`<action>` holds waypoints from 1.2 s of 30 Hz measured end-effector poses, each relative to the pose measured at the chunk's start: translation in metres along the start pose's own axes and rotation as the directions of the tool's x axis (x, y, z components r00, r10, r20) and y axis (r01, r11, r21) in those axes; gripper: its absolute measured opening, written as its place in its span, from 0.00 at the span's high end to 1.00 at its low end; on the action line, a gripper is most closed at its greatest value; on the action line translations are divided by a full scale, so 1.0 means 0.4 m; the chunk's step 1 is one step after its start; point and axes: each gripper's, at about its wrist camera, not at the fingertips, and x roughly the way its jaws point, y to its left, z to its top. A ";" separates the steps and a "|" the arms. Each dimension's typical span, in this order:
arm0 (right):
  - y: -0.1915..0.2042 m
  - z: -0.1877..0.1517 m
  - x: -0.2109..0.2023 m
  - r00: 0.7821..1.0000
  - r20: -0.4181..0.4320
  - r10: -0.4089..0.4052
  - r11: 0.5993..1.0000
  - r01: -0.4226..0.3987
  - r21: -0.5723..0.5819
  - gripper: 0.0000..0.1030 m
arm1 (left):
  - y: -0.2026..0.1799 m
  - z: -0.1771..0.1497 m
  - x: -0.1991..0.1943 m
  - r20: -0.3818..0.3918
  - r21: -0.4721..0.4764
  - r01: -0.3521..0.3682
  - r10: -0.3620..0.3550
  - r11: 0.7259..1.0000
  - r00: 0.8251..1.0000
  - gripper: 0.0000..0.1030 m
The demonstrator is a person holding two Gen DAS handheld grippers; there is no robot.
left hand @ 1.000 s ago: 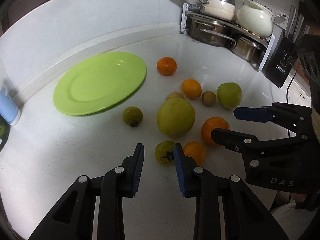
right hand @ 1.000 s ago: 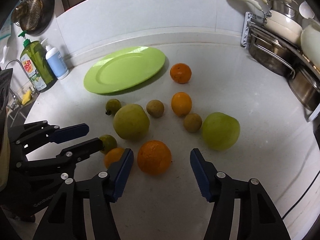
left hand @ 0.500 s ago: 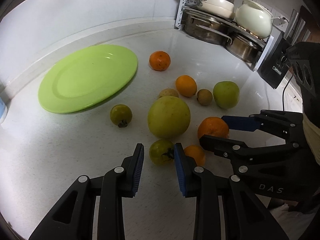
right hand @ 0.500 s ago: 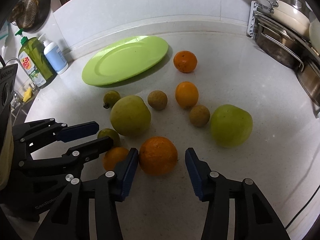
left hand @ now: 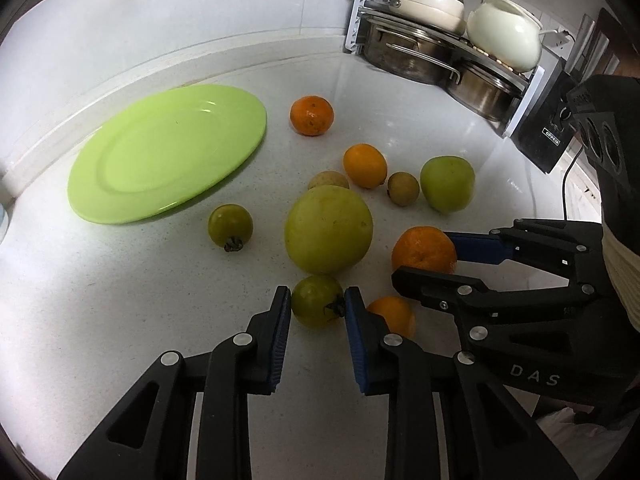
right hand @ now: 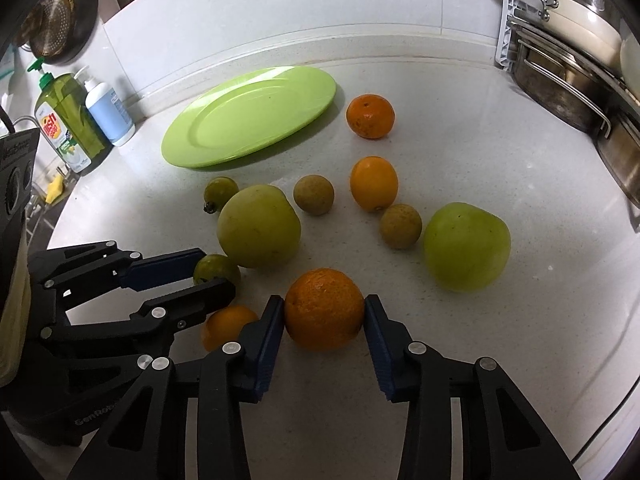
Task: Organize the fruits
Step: 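Close left tool on the small green fruit while right tool grasps the orange, then carry the small green fruit with left tool while right tool carries the orange onto the plate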
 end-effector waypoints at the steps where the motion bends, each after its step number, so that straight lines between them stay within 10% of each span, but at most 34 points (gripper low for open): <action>1: 0.000 0.000 0.000 1.000 -0.001 0.001 1.000 -0.001 0.000 0.60 | -0.001 -0.001 -0.002 0.002 0.000 -0.004 0.004 1.000 1.000 0.74; 19: 0.059 0.013 -0.099 0.992 0.128 -0.021 0.996 0.031 -0.077 0.60 | -0.001 0.006 -0.148 0.163 -0.057 -0.090 0.098 0.994 0.982 0.74; 36: 0.106 0.225 -0.170 0.963 0.264 0.044 0.989 -0.004 -0.150 0.60 | 0.093 0.140 -0.261 0.275 -0.140 -0.247 0.277 0.959 0.921 0.74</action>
